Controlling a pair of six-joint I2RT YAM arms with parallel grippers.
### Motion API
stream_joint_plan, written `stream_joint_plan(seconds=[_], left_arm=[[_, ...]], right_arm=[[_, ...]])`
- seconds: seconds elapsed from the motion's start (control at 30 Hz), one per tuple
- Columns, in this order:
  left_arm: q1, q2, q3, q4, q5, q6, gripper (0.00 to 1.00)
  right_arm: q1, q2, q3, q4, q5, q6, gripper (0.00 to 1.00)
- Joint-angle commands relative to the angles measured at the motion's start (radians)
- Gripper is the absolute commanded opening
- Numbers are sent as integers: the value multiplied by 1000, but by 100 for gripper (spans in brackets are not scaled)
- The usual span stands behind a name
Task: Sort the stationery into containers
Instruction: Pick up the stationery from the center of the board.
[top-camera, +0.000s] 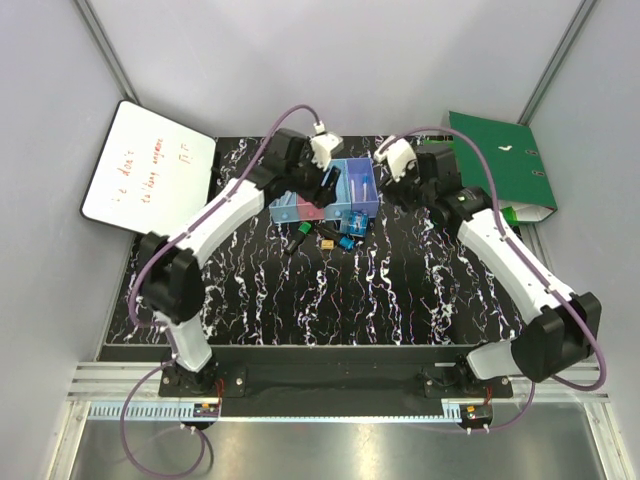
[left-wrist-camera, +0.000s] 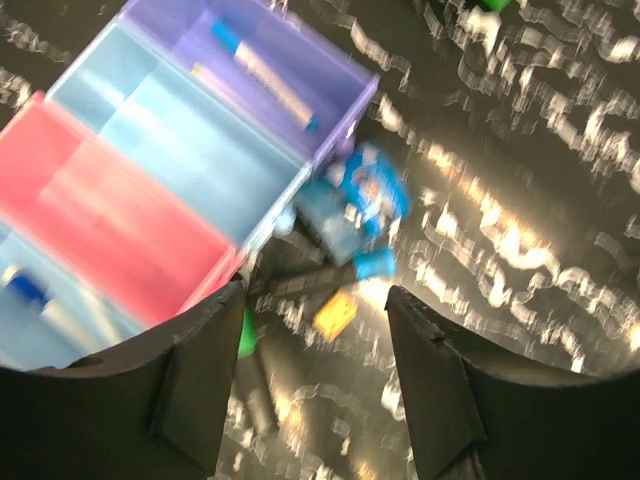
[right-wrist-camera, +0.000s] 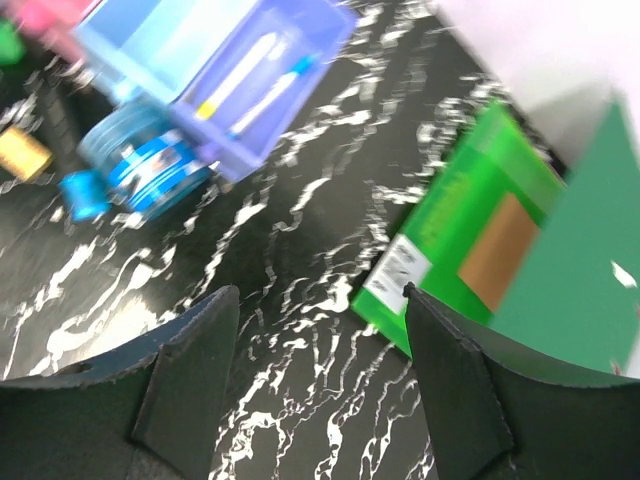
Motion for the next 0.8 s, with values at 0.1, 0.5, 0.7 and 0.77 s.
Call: stream_joint_plan(seconds=[0.1, 0.5, 0.7, 0.77], left_arm=[[37, -153, -208, -11, -103, 136, 64], [55, -201, -305, -14, -184, 170, 65], [68, -216, -307, -14, -189, 171, 65], [75, -224, -313, -13, -193, 176, 65]], right_arm=[[20, 155, 70, -104, -166, -219, 76], [109, 412, 196, -142, -146, -425, 89], [133, 505, 236, -132, -182, -399, 89], [144, 531, 253, -130, -197, -390, 89]])
